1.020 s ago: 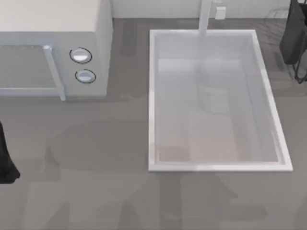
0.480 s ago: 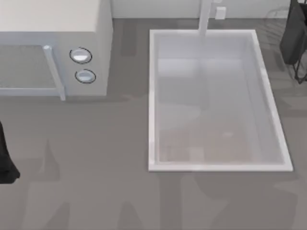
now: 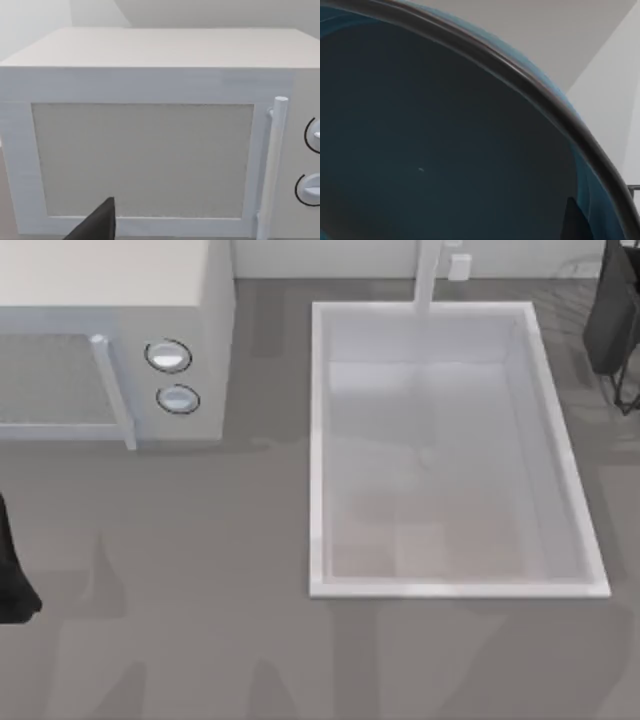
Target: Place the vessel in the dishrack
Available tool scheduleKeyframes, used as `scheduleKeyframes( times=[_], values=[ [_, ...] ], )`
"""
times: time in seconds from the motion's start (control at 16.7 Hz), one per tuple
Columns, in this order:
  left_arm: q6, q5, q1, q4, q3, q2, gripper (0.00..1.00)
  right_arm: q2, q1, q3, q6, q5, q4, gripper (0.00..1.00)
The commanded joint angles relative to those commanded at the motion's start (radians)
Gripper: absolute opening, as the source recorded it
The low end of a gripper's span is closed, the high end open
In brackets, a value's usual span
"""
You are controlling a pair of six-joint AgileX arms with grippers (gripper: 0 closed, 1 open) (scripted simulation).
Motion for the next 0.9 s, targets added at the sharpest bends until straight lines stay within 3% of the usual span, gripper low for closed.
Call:
scheduleKeyframes(
  times=[0.06, 0.84, 0.9],
  values=[
    [0.0, 0.0, 0.0, 0.0, 0.0, 0.0, 1.0, 0.0, 0.0, 0.0, 0.0, 0.0, 0.0, 0.0],
    [0.0, 0.0, 0.0, 0.0, 0.0, 0.0, 1.0, 0.0, 0.0, 0.0, 0.0, 0.0, 0.0, 0.98],
    [0.0, 0.0, 0.0, 0.0, 0.0, 0.0, 1.0, 0.0, 0.0, 0.0, 0.0, 0.0, 0.0, 1.0]
  ],
)
